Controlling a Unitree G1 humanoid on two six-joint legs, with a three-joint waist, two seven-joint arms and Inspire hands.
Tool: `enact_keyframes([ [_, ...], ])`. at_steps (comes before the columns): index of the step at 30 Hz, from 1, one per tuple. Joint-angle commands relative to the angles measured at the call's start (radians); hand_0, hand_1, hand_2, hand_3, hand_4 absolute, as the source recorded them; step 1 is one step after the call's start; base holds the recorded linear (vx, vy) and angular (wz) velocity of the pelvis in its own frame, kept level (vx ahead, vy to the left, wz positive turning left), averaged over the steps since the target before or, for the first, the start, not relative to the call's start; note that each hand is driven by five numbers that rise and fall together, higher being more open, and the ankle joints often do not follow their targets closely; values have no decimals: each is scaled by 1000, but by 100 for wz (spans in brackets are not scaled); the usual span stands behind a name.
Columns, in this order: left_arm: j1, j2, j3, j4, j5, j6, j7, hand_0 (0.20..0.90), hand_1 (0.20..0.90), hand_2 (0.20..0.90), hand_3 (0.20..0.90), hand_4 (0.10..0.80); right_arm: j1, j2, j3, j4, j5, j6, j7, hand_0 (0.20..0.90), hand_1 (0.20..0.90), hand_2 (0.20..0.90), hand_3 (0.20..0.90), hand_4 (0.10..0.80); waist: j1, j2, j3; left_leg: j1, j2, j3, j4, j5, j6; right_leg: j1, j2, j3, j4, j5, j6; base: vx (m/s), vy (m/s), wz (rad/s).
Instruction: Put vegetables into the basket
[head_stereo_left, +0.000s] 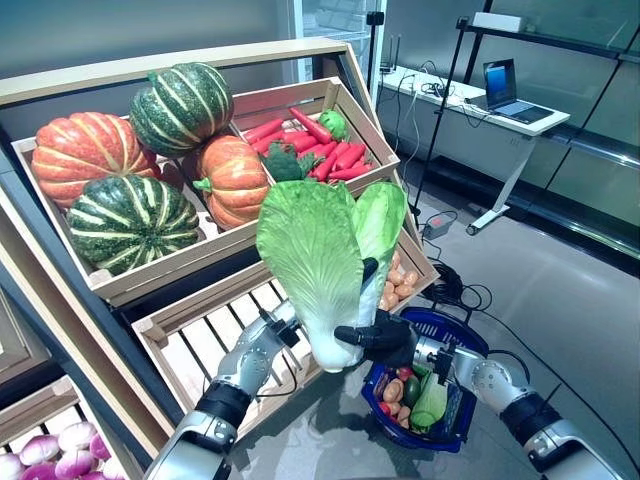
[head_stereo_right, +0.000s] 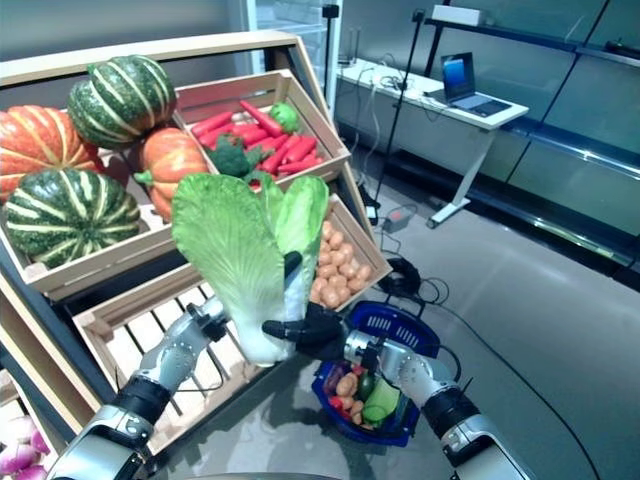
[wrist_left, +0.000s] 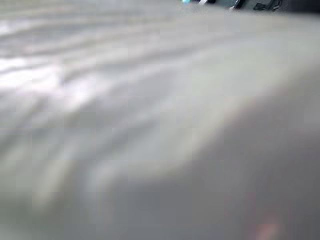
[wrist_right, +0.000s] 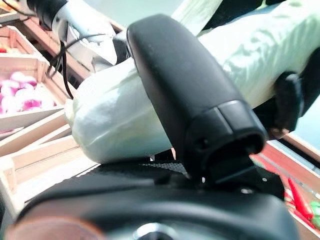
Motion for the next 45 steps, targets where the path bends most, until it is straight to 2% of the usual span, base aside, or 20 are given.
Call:
enact_keyframes([
  [1, -2, -32, -94, 26, 15, 0, -95, 300, 300, 300, 300, 400, -246, 58, -248, -6, 236, -190, 60, 300, 300, 300, 300, 400, 12, 7, -35, 29, 35, -22, 2, -65, -40, -51, -10, 4, 38, 70, -40, 0, 0, 0],
  [4, -2, -33, -95, 25, 18, 1, -95, 312, 312, 312, 312, 408, -248, 59, -247, -13, 244, -189, 57, 300, 300, 300, 300, 400, 13, 5, -32, 29, 36, -23, 2, -64, -41, -51, -10, 3, 39, 70, -40, 0, 0, 0],
  [5, -3, -33, -94, 25, 19, 5, -95, 448, 448, 448, 448, 499, -252, 59, -248, -10, 244, -187, 53, 300, 300, 300, 300, 400, 13, 5, -31, 30, 36, -23, 2, -64, -41, -50, -10, 4, 39, 70, -40, 0, 0, 0],
  [7, -1, -31, -90, 25, 20, 11, -95, 582, 582, 582, 582, 588, -252, 59, -251, -7, 240, -181, 51, 300, 300, 300, 300, 400, 14, 5, -33, 30, 37, -24, 1, -64, -41, -50, -10, 3, 38, 70, -40, 0, 0, 0],
  [8, 1, -30, -88, 24, 19, 13, -84, 900, 900, 900, 900, 800, -252, 58, -250, -7, 239, -178, 49, 300, 300, 300, 300, 400, 13, 5, -32, 30, 38, -23, 1, -64, -42, -51, -10, 4, 38, 70, -40, 0, 0, 0],
  [19, 24, -27, -17, 43, -34, 48, -16, 900, 900, 900, 900, 800, -217, 55, -262, 10, 217, -145, 75, 300, 300, 300, 300, 400, 16, 5, -26, 30, 44, -20, 5, -60, -45, -50, -8, 4, 31, 75, -43, 0, 0, 0],
  [27, 34, -65, 90, 114, -190, 73, -28, 900, 900, 900, 900, 800, -195, 61, -277, 40, 192, -118, 97, 300, 300, 300, 300, 400, 13, 0, -35, 34, 47, -17, 1, -61, -50, -44, -7, 5, 19, 78, -42, 3, 1, -2],
  [28, 35, -80, 126, 135, -248, 75, -32, 900, 900, 900, 900, 800, -186, 60, -287, 52, 184, -114, 98, 300, 300, 300, 300, 400, 11, -3, -37, 34, 49, -16, 1, -62, -52, -43, -7, 4, 14, 80, -41, 1, -3, -3],
  [31, 35, -92, 167, 154, -323, 69, -23, 900, 900, 900, 900, 800, -177, 60, -301, 68, 167, -112, 92, 300, 300, 300, 300, 400, 9, -6, -40, 32, 51, -14, 1, -61, -55, -42, -8, 3, 10, 82, -41, 0, 0, 0],
  [33, 34, -104, 207, 172, -366, 46, 4, 900, 900, 900, 900, 800, -173, 56, -315, 83, 138, -108, 79, 300, 300, 300, 300, 400, 7, -9, -41, 30, 52, -15, 1, -60, -56, -42, -7, 4, 7, 83, -41, 0, 0, 0],
  [34, 37, -103, 231, 183, -384, -12, 56, 900, 900, 900, 900, 800, -164, 50, -326, 97, 120, -105, 71, 300, 300, 300, 300, 400, 6, -11, -41, 28, 53, -15, 1, -60, -57, -44, -7, 4, 6, 84, -42, 0, 0, 0],
  [37, 39, -87, 260, 201, -403, -82, 133, 900, 900, 900, 900, 800, -149, 27, -347, 126, 95, -99, 57, 300, 300, 300, 300, 400, 3, -15, -39, 25, 54, -16, 1, -59, -58, -45, -6, 2, 3, 85, -42, 0, 0, 0],
  [41, 48, -57, 273, 218, -360, -151, 195, 900, 900, 900, 900, 800, -113, -13, -381, 163, 63, -97, 60, 300, 300, 300, 300, 400, -1, -18, -34, 16, 55, -16, 1, -53, -59, -49, -6, 1, -3, 93, -39, -43, -19, -1],
  [45, 50, -16, 284, 230, -333, -180, 248, 900, 900, 900, 900, 800, -73, -62, -417, 214, 23, -87, 99, 300, 300, 300, 300, 400, -6, -20, -24, 9, 59, -13, 1, -47, -61, -55, -6, 3, -6, 101, -35, -28, -21, 0],
])
